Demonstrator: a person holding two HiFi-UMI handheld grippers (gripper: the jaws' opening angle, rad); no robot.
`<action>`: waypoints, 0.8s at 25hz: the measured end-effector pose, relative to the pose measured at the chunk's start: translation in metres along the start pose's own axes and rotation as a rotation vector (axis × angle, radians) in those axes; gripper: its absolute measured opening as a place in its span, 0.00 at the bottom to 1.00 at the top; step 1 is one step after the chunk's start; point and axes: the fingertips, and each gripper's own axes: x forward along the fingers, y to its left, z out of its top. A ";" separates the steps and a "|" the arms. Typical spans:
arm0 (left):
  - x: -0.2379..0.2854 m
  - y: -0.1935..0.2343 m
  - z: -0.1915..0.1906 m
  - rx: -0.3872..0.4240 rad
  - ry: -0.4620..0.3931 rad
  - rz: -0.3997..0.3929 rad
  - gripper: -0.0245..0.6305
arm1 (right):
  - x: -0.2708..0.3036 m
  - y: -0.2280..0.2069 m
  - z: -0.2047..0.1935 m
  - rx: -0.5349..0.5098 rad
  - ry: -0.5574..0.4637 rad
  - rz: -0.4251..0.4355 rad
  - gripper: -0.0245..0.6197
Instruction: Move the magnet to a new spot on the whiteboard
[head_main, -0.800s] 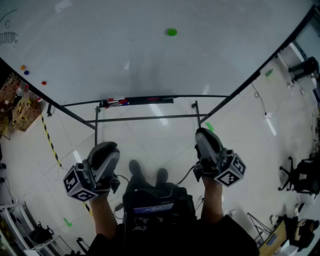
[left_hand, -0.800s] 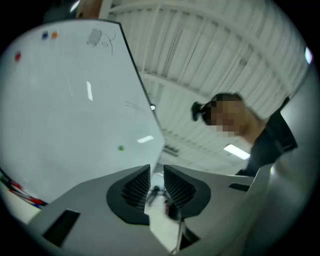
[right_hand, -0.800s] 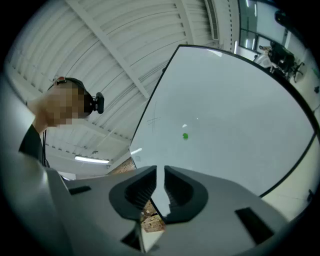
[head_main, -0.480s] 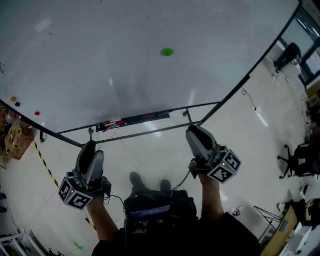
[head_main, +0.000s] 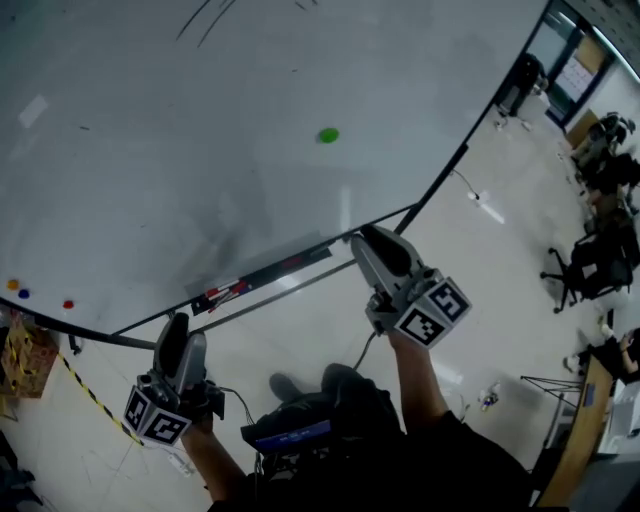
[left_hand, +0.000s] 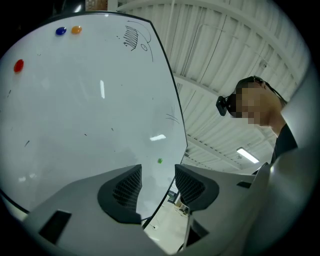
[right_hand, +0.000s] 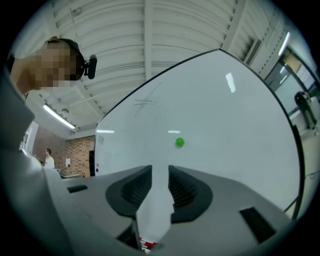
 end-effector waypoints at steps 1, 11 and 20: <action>0.001 0.004 0.000 -0.017 0.007 0.002 0.36 | 0.004 -0.002 0.001 -0.016 0.000 -0.018 0.21; 0.015 0.016 0.012 -0.032 -0.042 0.064 0.36 | 0.068 -0.035 0.043 -0.322 -0.024 -0.176 0.30; 0.031 0.001 0.020 0.030 -0.071 0.096 0.36 | 0.114 -0.046 0.068 -0.594 -0.005 -0.289 0.36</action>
